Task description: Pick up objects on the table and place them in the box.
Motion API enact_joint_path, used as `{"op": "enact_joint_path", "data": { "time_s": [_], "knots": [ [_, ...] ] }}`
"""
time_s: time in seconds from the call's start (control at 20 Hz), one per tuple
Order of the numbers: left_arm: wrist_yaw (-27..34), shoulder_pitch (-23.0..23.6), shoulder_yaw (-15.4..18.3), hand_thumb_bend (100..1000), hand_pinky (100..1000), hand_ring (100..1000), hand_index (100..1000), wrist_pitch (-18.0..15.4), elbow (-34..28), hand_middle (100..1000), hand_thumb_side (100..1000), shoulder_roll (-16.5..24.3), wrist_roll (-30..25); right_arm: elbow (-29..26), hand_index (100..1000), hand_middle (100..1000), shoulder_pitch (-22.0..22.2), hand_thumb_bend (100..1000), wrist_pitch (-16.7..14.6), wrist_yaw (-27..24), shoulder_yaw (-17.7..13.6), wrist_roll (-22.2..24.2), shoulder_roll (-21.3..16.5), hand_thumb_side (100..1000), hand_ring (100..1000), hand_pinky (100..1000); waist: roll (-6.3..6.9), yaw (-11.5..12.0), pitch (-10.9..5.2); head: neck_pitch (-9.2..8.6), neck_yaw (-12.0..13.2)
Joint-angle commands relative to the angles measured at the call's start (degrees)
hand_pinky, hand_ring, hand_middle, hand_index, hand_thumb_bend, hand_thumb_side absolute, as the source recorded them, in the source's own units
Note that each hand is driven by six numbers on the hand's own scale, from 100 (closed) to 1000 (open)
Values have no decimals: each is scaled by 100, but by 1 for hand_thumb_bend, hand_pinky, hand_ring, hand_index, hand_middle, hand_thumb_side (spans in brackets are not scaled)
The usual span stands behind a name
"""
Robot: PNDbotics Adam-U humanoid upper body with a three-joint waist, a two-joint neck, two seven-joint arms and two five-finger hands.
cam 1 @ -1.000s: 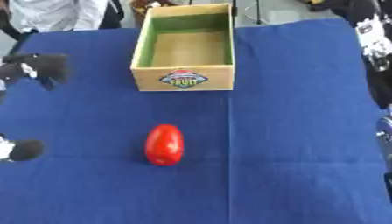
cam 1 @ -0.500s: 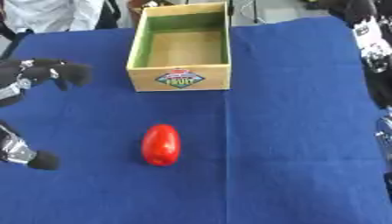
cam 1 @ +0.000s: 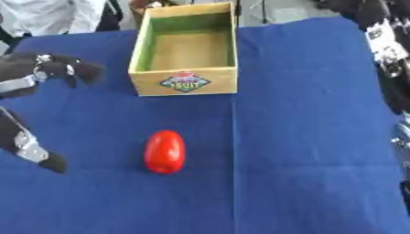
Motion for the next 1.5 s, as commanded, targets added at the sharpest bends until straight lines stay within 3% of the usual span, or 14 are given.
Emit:
{"op": "enact_joint_path", "data": {
  "time_s": [0.05, 0.65, 0.85, 0.9, 0.95, 1.5],
  "knots": [
    [62, -221, -75, 950, 682, 805, 1000, -390, 48, 825, 609, 324, -658, -111, 829, 649, -34, 100, -2, -18, -11, 20, -66, 678, 833, 908, 18, -8, -127, 42, -30],
    [-125, -679, -652, 893, 705, 815, 1000, -477, 78, 830, 608, 301, -1082, -111, 826, 649, -45, 100, 11, -23, -16, -25, -49, 668, 832, 909, 55, -39, -141, 44, -9],
    [-186, -642, -873, 886, 713, 818, 1000, -507, -60, 833, 606, 357, -1085, -111, 826, 648, -35, 100, 20, -27, -16, -22, -48, 666, 832, 910, 67, -36, -137, 40, -35],
    [-210, -618, -915, 932, 718, 821, 1000, -500, -112, 836, 601, 393, -1085, -111, 826, 648, -33, 100, 22, -28, -16, -21, -49, 663, 832, 910, 70, -33, -137, 39, -46],
    [-232, -590, -950, 892, 720, 822, 1000, -487, -163, 838, 604, 426, -1085, -111, 826, 648, -32, 100, 23, -29, -15, -19, -49, 664, 832, 910, 73, -31, -137, 36, -55],
    [-466, -382, -1340, 919, 748, 829, 1000, -220, -410, 840, 561, 571, -1085, -111, 825, 646, -43, 100, 22, -46, -7, -3, -25, 659, 832, 911, 62, -46, -130, 10, -64]
  ]
}}
